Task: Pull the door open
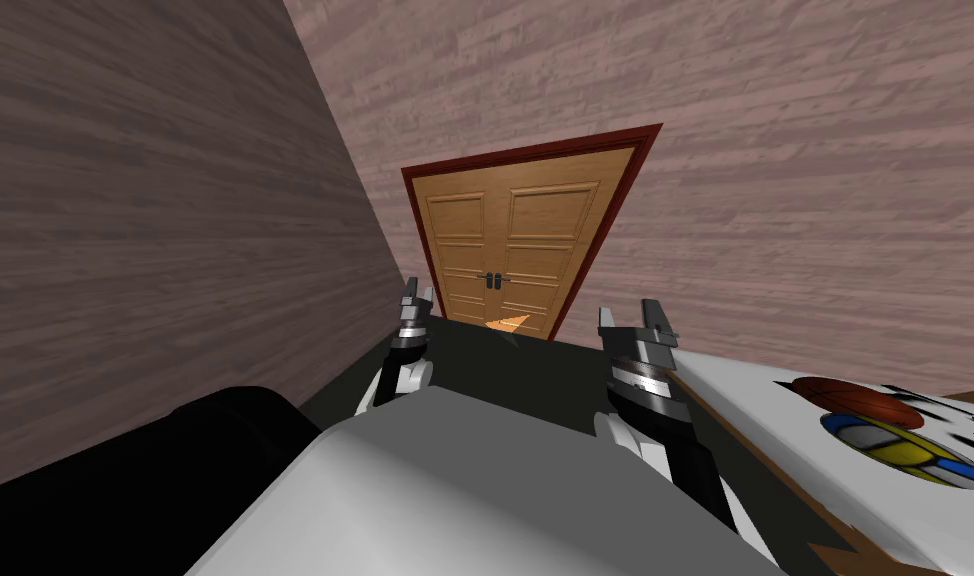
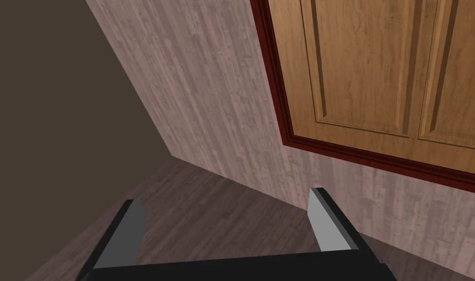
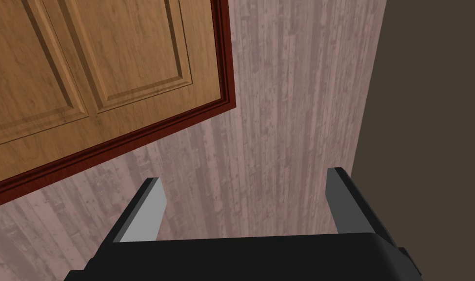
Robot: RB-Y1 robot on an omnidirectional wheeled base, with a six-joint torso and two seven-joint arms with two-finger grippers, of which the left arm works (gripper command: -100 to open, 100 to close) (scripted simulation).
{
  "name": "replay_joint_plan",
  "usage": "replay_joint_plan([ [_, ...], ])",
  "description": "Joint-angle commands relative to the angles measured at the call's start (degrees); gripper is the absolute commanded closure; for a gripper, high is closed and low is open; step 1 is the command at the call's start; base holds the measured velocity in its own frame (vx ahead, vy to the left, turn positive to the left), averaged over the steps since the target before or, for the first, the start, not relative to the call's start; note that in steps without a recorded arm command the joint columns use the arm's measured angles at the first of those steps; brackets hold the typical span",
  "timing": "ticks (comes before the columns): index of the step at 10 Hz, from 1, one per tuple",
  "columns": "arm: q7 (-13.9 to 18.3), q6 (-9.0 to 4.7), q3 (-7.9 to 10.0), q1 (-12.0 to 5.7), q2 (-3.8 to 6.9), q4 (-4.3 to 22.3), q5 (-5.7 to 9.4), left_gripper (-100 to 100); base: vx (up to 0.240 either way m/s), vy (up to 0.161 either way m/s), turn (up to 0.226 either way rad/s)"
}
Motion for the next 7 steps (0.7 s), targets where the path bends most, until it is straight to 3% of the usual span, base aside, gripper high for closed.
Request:
replay_joint_plan([
  [1,0.4,0.19,0.26,-0.86,0.89,2.2,0.22,-100,0.012,-0.022,-0.055],
  [7,2.2,0.96,1.26,-4.25,3.9,10.6,1.08,-100,0.147,0.008,-0.07],
])
